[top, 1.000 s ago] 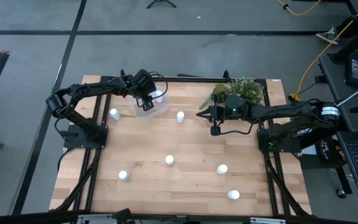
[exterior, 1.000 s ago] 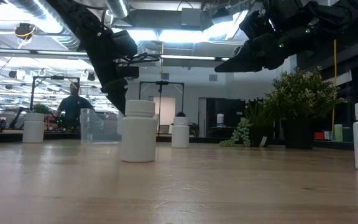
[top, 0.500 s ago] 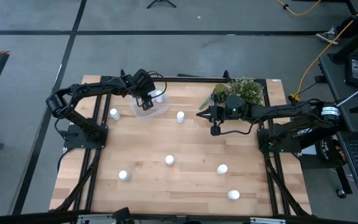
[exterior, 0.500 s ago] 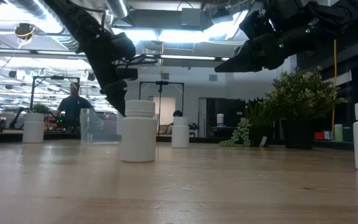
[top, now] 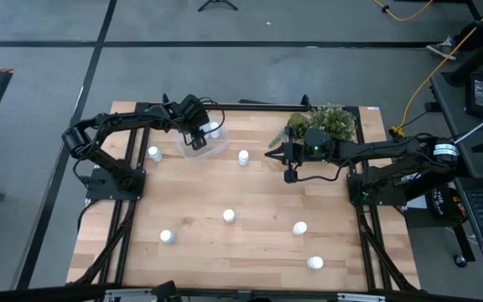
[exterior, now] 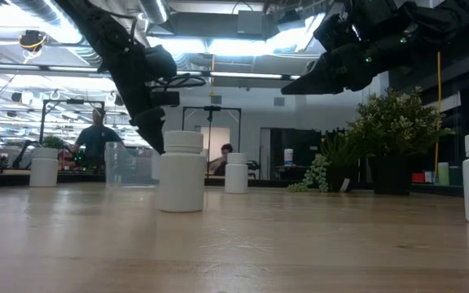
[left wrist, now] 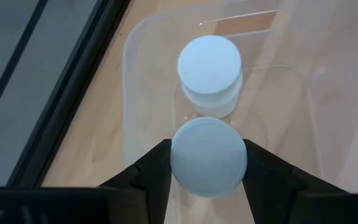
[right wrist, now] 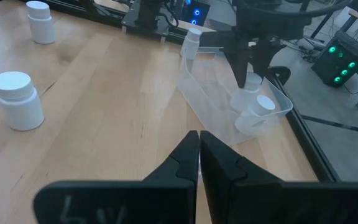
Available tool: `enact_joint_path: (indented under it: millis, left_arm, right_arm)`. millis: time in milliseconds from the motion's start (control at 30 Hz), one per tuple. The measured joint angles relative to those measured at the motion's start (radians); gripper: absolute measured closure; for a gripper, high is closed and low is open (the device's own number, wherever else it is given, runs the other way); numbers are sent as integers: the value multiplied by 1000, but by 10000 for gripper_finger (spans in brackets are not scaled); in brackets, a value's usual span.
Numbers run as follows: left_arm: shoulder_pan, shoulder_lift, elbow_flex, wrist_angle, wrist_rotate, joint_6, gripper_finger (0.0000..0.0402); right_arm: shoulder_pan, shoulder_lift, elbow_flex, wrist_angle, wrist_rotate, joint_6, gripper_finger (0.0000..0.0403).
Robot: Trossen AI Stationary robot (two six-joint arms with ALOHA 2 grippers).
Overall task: Pick and place pill bottles into a basket
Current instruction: Put the white medicine bottle into the transparent bin
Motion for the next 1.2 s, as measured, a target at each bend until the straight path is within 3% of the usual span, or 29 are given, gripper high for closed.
enact_joint_path:
  millis: [300,1000,1200]
  left_arm:
    - [-1,0,0,4,9,-2,209]
    - [0,0,-1,60,6,11,204]
    - [-2,-64,1,20,6,19,204]
  right_arm:
    - [0,0,0,5,0,0,384]
    - [0,0,0,8,0,0,384]
    - [0,0,0,8,0,-5,384]
